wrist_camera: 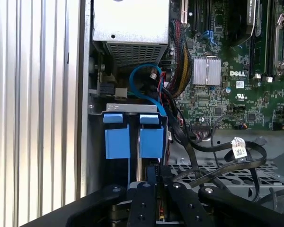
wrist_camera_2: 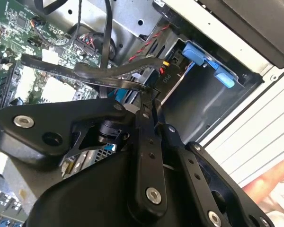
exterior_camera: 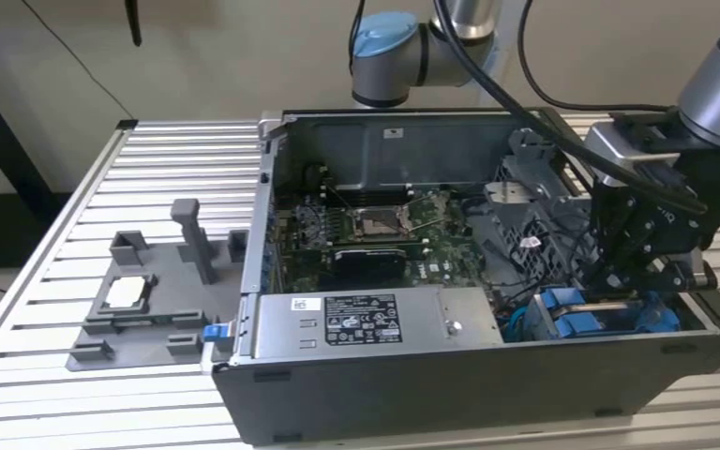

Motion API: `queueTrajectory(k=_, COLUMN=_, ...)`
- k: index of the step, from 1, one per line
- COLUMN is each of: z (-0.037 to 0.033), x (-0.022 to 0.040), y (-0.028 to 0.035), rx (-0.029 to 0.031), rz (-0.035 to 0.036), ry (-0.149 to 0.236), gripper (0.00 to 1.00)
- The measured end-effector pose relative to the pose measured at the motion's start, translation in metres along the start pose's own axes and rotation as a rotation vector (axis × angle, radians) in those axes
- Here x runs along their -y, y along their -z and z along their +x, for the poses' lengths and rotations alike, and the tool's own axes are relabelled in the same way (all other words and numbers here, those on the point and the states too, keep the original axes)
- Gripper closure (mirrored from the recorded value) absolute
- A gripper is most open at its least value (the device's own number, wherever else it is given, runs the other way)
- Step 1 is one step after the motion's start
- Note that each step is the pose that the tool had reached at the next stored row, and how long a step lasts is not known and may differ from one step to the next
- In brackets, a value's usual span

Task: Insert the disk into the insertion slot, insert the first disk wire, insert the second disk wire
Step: 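Insert the second disk wire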

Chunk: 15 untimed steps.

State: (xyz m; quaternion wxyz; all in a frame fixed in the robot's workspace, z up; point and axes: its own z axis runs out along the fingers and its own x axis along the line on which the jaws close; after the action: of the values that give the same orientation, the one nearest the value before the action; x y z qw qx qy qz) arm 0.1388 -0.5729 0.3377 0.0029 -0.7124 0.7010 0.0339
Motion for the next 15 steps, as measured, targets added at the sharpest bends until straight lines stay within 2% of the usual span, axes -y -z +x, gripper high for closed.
queueTrajectory(k=9, z=0.0, x=0.0, y=-0.0002, rx=0.0004, rz=-0.0009, ry=0.0, gripper=0.84)
queueTrajectory(k=10, z=0.0, x=0.0, y=-0.0002, rx=0.0005, rz=-0.0009, ry=0.0, gripper=0.83)
queueTrajectory(k=12, z=0.0, x=0.0, y=-0.0002, rx=0.0004, rz=-0.0013, ry=0.0, gripper=0.7)
queueTrajectory(k=15, z=-0.0002, x=-0.0002, y=0.0034, rx=0.0004, rz=-0.0017, ry=0.0, gripper=0.7)
